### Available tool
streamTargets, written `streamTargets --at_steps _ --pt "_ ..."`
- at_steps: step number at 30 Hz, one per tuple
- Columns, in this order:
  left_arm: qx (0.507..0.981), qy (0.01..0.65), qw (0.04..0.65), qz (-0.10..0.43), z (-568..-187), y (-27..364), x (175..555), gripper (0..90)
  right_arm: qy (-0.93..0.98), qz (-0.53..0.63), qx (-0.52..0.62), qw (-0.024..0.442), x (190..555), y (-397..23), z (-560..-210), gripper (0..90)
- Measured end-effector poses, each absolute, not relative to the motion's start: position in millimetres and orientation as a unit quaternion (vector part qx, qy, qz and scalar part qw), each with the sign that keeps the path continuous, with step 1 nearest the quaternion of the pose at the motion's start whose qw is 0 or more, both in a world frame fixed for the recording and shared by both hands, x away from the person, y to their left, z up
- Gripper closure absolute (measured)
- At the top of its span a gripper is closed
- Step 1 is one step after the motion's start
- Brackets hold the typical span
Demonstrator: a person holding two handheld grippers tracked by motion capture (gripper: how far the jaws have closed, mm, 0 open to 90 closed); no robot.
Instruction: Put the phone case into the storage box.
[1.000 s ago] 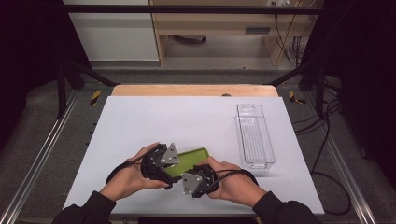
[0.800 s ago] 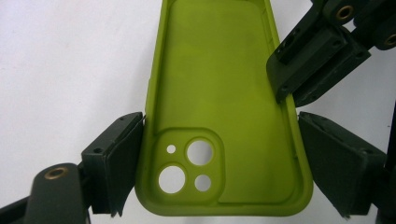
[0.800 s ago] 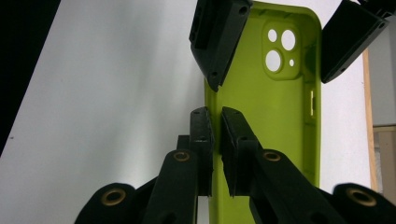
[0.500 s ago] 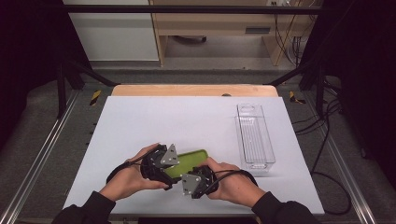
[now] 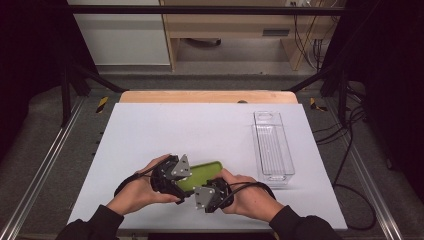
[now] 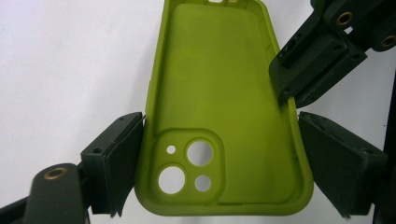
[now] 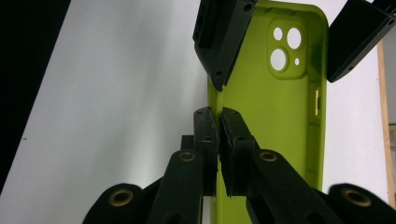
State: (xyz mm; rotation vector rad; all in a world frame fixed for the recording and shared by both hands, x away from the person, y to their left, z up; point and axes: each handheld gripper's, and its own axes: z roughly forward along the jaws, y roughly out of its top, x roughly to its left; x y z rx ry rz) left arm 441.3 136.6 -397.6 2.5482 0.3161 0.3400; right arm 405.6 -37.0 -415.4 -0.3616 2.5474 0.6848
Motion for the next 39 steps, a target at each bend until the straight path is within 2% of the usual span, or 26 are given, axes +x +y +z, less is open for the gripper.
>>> streamTargets --at_steps 39 --pt "0.935 0.127 0.313 0.106 -401.6 140.2 443.1 13.7 0.932 0.262 -0.122 0.217 405.7 -40.3 -417.6 87.8"
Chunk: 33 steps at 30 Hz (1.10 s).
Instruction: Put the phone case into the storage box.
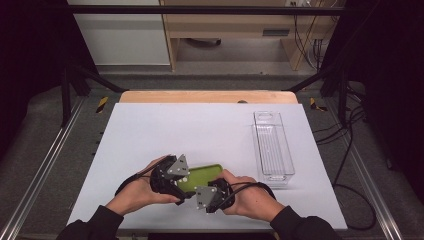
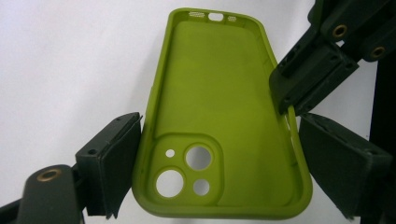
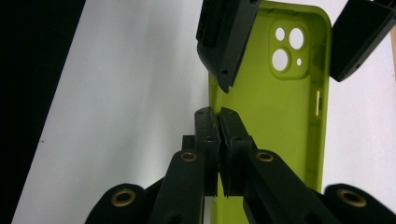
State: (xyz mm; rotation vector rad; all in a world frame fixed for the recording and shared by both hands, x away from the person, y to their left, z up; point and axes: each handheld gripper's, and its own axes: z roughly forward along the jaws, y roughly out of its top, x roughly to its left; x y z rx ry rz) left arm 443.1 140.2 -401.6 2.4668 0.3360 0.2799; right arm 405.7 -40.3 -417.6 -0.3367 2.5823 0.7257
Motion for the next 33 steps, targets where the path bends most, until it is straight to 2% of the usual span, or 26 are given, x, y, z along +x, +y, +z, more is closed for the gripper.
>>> streamTargets --at_steps 19,33 --pt "0.917 0.151 0.352 0.113 -397.6 151.2 446.4 10.4 0.932 0.27 -0.096 0.222 414.4 -51.9 -412.6 88.4" --pt "0.887 0.184 0.4 0.139 -388.8 167.0 446.8 9.2 0.934 0.269 -0.066 0.228 428.8 -61.7 -416.9 88.4"
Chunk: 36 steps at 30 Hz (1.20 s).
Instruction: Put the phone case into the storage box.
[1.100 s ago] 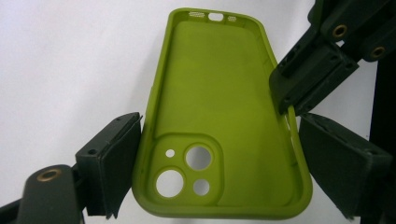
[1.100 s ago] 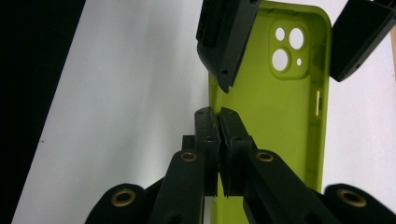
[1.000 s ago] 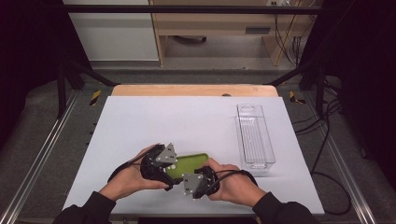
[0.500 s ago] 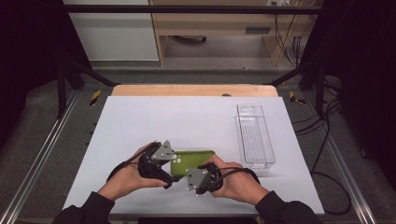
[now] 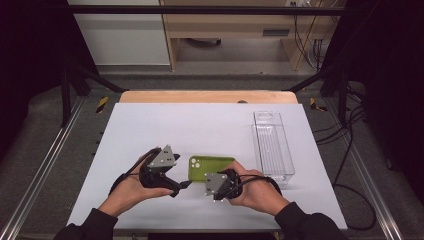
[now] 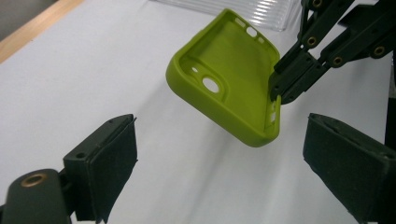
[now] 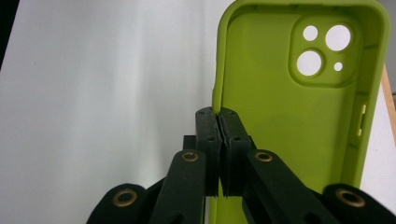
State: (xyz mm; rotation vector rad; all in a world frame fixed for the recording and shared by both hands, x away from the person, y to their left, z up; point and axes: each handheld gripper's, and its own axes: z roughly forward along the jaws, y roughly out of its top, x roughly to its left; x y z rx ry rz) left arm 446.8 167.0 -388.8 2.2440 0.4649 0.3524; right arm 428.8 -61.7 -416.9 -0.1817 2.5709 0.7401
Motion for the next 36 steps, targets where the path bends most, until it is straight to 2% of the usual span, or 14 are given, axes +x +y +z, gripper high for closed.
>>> streamTargets --at_steps 19,36 --pt "0.824 0.258 0.459 0.207 -388.1 185.8 450.4 7.3 0.927 0.283 -0.022 0.243 444.1 -67.0 -422.8 88.4" --pt "0.771 0.308 0.502 0.243 -405.4 204.4 443.5 5.6 0.895 0.343 0.08 0.273 463.0 -71.4 -417.6 88.4"
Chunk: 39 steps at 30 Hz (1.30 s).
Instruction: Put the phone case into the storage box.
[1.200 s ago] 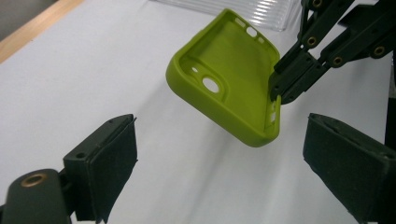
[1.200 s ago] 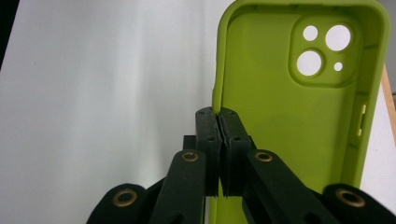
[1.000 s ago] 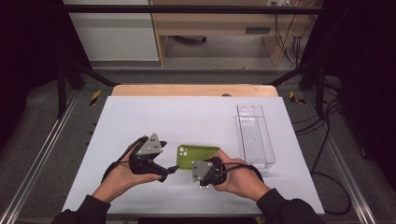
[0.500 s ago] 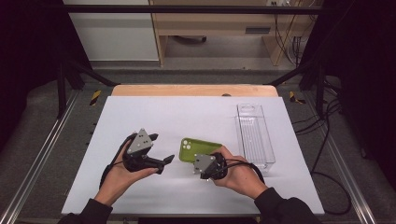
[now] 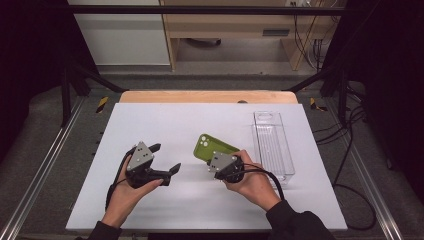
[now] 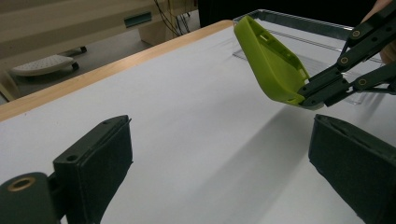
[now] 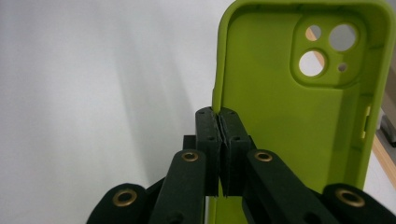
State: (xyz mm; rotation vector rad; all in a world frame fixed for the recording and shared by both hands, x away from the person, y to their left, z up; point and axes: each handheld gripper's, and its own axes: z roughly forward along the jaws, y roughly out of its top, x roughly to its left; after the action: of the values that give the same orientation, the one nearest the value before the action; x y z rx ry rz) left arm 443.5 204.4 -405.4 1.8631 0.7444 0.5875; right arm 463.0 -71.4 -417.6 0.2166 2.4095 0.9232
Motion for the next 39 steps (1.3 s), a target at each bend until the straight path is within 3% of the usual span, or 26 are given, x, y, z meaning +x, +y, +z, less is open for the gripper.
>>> streamTargets --at_steps 31,39 --pt "0.702 0.371 0.533 0.291 -422.9 226.0 436.4 4.4 0.843 0.416 0.197 0.278 479.9 -84.9 -414.6 88.4" --pt "0.704 0.378 0.524 0.293 -435.2 225.4 436.4 4.3 0.823 0.444 0.226 0.272 488.6 -89.3 -409.5 88.4"
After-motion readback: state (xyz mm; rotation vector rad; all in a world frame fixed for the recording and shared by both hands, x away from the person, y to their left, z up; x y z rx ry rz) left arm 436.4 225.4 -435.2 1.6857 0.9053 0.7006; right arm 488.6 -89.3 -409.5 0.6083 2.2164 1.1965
